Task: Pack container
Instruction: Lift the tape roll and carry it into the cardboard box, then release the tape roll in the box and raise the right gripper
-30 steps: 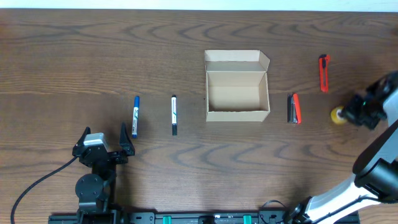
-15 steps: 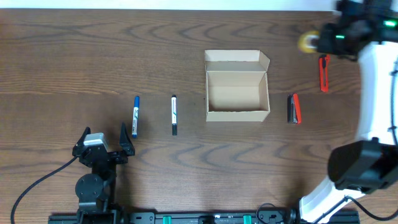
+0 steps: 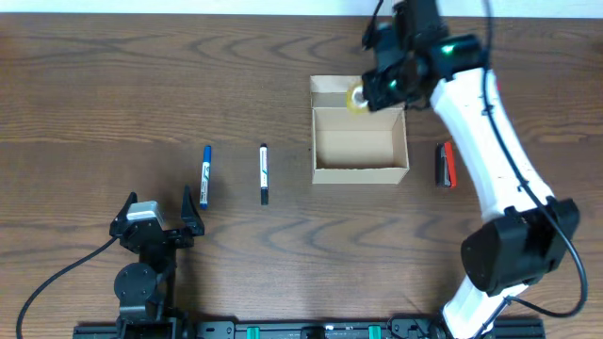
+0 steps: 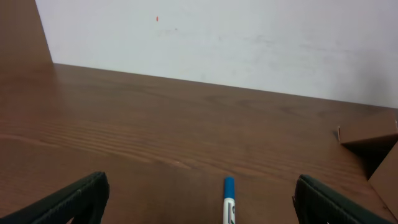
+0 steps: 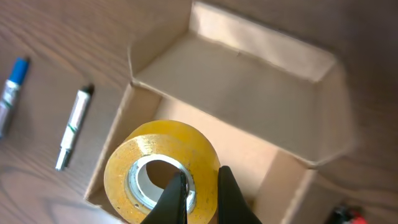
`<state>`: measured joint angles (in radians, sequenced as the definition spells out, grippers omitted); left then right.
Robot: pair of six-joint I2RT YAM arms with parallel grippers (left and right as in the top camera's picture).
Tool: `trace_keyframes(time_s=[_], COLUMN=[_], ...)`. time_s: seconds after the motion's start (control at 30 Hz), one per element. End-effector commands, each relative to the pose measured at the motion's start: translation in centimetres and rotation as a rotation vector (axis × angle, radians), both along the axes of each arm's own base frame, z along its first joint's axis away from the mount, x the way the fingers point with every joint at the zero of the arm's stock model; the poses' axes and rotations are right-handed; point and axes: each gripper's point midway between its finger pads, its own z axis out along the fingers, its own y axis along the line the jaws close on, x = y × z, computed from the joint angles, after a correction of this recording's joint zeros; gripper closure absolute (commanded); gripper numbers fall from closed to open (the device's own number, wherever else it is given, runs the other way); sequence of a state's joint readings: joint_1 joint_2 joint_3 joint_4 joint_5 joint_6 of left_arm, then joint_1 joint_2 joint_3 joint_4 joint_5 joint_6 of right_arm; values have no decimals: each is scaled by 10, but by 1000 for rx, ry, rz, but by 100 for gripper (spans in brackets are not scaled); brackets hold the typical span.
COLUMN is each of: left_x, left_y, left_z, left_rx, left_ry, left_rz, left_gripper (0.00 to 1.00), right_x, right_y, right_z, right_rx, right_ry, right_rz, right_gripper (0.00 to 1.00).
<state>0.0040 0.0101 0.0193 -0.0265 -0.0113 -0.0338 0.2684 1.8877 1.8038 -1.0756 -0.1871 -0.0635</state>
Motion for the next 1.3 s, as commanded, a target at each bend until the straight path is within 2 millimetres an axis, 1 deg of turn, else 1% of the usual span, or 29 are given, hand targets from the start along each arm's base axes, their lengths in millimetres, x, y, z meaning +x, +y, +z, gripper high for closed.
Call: trace_keyframes(time_s=[0.0, 0.07, 0.23, 0.4, 0.53, 0.6, 0.8, 1.07, 1.27], left_x=[-2, -2, -2, -2, -2, -2, -2, -2, -2], left_y=[3, 3, 3, 3, 3, 3, 3, 3, 3], left_z=[-17, -17, -17, -17, -17, -17, -17, -17, -17], left_rx=[-9, -9, -9, -9, -9, -9, -9, -9, -9], left_ry=[56, 56, 56, 56, 56, 56, 56, 56, 56], left_rz=[19, 19, 19, 18, 19, 19, 18, 18, 18], left_gripper=[5, 5, 5, 5, 5, 5, 5, 5, 5], right_x=[-13, -18, -22, -35, -41, -42, -41, -44, -48], right_y=[0, -1, -5, -10, -11, -12, -12, -13, -15], right_z=[-30, -44, -71, -99, -115, -120, -121, -126, -136], right_rx=[-38, -44, -59, -75, -81, -83, -82, -84, -92], right_ry=[54, 74, 89, 135, 157, 161, 157, 163, 167], right_rz=[20, 20, 15, 14, 14, 15, 15, 15, 12], right_gripper=[99, 99, 99, 98, 99, 99, 99, 99, 98])
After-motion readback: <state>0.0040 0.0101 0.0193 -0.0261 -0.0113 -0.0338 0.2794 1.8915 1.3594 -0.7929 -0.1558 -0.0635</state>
